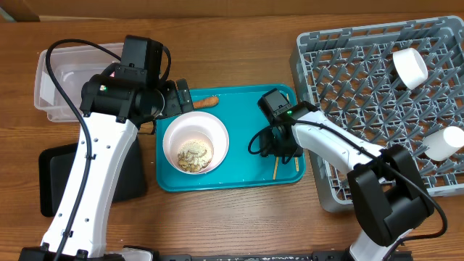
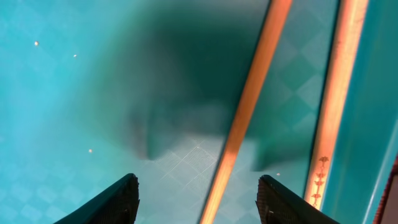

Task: Sort waste into correct bins and load items into the dishwasher
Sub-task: 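Lower the right gripper onto the wooden chopsticks and close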

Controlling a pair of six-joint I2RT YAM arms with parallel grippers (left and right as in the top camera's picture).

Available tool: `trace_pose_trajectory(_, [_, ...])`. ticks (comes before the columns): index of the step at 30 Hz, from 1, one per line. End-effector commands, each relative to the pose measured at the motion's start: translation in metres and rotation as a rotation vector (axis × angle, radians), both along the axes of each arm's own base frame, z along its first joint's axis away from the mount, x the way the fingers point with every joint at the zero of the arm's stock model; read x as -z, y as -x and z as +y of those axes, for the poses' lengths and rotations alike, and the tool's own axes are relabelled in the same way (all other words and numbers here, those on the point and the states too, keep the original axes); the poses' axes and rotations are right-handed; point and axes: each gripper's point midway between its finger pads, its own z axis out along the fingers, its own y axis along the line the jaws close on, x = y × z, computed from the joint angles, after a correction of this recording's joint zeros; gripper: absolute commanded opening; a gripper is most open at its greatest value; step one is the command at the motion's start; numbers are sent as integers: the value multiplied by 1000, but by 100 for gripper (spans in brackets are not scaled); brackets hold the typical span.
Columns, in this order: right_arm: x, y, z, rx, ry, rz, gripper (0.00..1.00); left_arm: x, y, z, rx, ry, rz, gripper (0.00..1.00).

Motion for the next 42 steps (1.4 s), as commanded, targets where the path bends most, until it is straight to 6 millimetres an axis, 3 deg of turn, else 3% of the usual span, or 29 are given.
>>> trace_pose_trajectory(1, [3,-2,-7,58,37,-10,63,-4,-1,2,-5,-8,-14,100])
trace_pose_trajectory(20, [20,4,-18,82,66,-20,60,-4,-1,1,-7,-4,-13,100])
trace_pose_trajectory(25, [20,4,-18,82,68,-18,34,-4,-1,1,-6,-4,-12,100])
trace_pose_trajectory(31, [20,5,-19,81,70,-14,19,-4,-1,1,-6,-4,-13,100])
trace_pose_trajectory(33, [20,6,-19,82,72,-11,9,-4,-1,1,-7,-4,-13,100])
trace_pose_trajectory(42, [13,3,-18,75,71,-15,4,-4,-1,1,-6,-4,-13,100])
